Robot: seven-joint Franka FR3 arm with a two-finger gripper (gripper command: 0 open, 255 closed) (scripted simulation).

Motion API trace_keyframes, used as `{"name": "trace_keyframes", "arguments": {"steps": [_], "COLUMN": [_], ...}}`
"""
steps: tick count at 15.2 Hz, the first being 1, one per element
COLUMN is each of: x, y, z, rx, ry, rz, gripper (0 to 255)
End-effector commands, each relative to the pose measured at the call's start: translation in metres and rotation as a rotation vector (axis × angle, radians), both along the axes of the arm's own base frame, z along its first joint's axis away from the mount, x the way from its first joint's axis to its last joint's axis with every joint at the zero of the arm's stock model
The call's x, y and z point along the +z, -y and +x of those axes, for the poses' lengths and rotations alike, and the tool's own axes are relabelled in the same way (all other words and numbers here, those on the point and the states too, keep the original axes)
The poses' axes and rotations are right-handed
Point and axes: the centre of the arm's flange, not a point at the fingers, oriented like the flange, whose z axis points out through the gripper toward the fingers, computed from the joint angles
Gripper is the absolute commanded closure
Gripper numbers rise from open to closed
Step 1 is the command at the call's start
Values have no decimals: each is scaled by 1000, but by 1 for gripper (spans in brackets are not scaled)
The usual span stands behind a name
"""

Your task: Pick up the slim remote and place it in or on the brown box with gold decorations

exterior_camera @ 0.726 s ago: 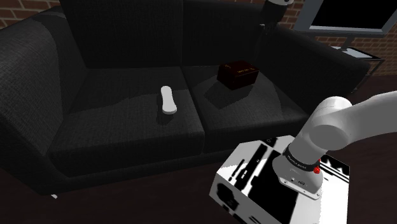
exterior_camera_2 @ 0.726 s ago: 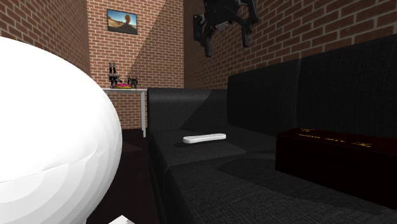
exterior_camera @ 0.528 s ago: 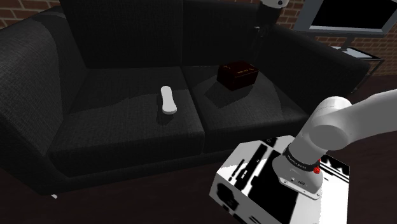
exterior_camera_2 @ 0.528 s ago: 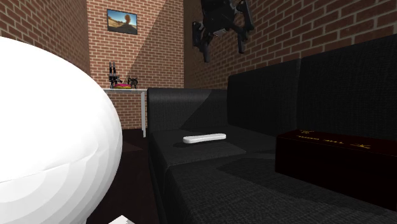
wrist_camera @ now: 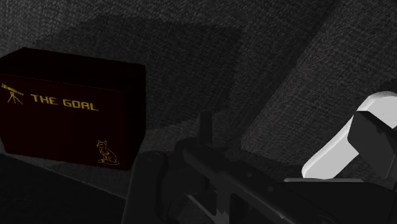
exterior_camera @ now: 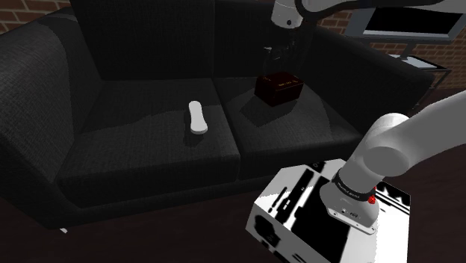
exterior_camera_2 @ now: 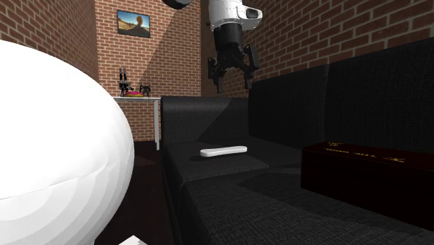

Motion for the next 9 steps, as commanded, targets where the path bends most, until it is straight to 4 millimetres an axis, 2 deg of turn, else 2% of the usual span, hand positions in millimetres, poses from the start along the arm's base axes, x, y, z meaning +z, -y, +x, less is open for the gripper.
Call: {"name": "trace_keyframes", "arguments": {"steps": [1, 9], "x": [-17, -75], "y": [-17, -68], "z": [16, 89], "rx": [-33, -156], "ry": [-5, -28], "rz": [9, 39], "gripper": [0, 0]}}
